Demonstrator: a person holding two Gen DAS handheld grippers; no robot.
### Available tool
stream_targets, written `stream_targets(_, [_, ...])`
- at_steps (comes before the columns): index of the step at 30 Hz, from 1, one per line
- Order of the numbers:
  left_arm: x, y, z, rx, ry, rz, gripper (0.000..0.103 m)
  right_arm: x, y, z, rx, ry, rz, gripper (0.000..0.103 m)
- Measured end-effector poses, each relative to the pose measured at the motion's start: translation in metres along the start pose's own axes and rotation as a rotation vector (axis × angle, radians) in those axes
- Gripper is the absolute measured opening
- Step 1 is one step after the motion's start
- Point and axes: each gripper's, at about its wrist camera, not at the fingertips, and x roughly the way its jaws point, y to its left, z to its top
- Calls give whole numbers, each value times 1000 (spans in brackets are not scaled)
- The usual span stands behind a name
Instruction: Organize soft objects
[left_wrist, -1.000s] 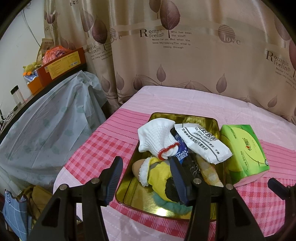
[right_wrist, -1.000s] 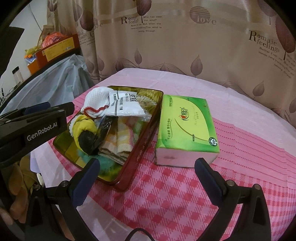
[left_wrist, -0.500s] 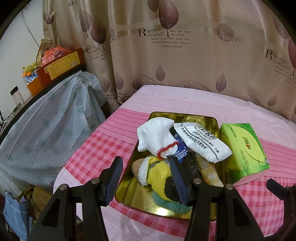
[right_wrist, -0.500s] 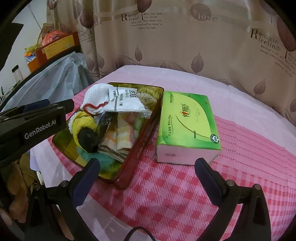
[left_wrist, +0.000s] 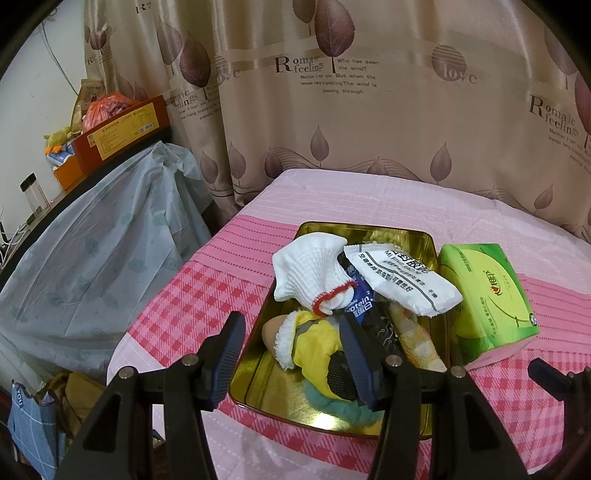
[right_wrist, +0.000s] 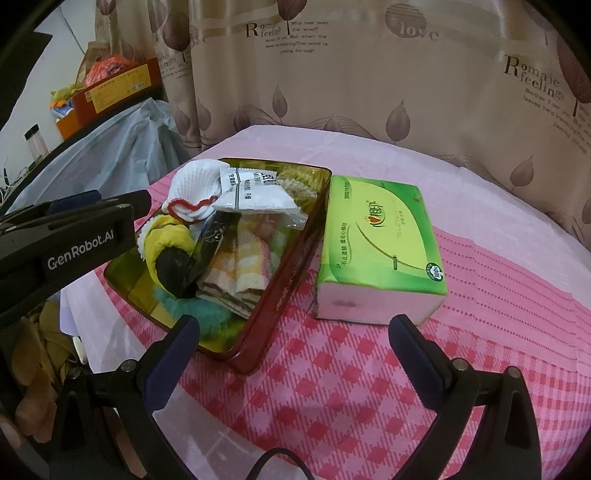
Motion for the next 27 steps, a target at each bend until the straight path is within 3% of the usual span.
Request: stream_targets(27, [-2, 0, 1, 24, -25, -16, 54, 0, 2, -1, 1, 7, 1, 101])
